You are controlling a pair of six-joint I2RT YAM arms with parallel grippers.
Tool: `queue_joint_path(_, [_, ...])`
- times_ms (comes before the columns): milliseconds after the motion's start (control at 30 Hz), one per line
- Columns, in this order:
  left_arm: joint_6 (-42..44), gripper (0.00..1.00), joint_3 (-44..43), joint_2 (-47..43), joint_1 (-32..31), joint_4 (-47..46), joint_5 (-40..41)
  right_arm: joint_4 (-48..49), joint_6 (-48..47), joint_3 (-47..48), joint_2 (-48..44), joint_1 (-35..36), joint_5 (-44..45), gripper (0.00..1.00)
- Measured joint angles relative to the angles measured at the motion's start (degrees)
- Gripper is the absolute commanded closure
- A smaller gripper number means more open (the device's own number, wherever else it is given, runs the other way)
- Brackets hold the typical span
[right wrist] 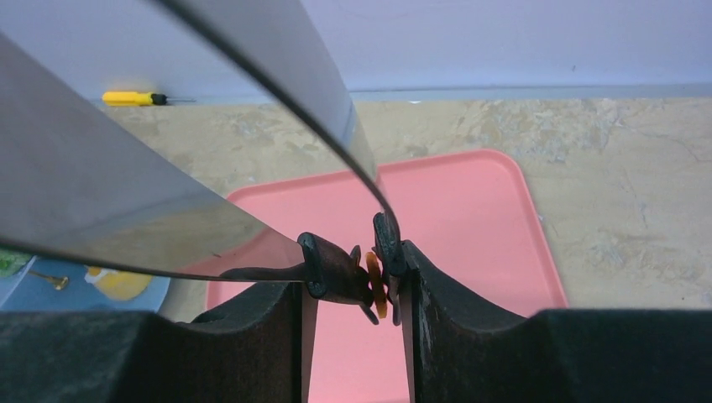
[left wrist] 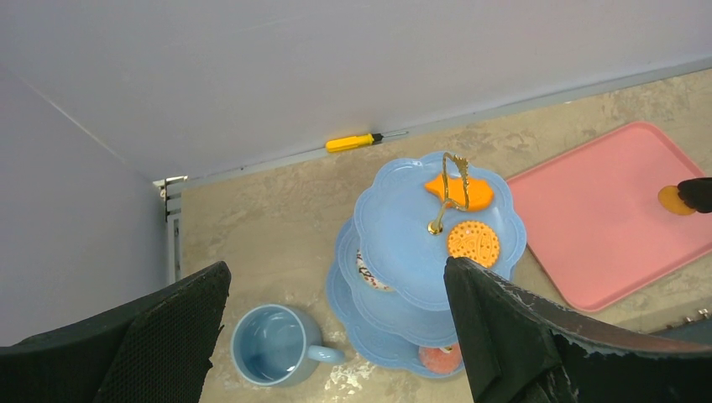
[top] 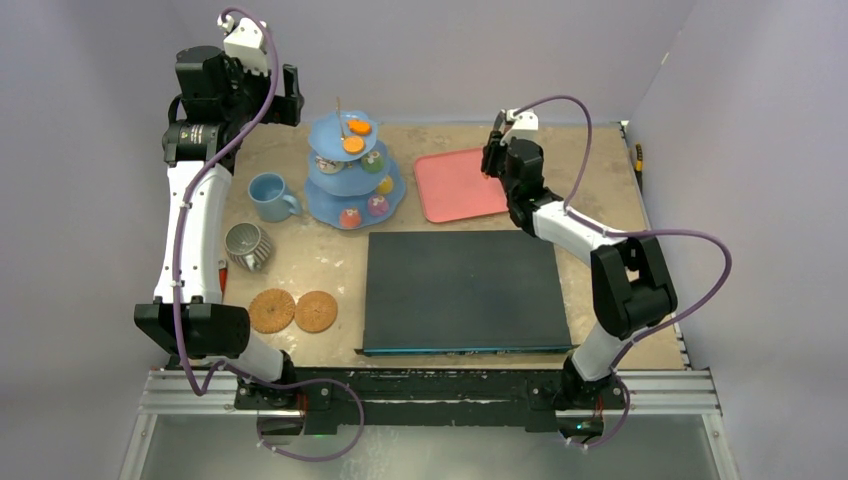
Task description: Serve the afternoon tea
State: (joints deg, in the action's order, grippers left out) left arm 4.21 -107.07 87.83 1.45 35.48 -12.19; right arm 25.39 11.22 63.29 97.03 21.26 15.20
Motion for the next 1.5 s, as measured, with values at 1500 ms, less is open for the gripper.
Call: queue_joint_path(1500, [0.07, 0.01, 0.0, 0.0, 0.04, 0.02, 0.39, -1.73, 1.77, 39.95, 18.78, 26.84, -11.58, 0.78])
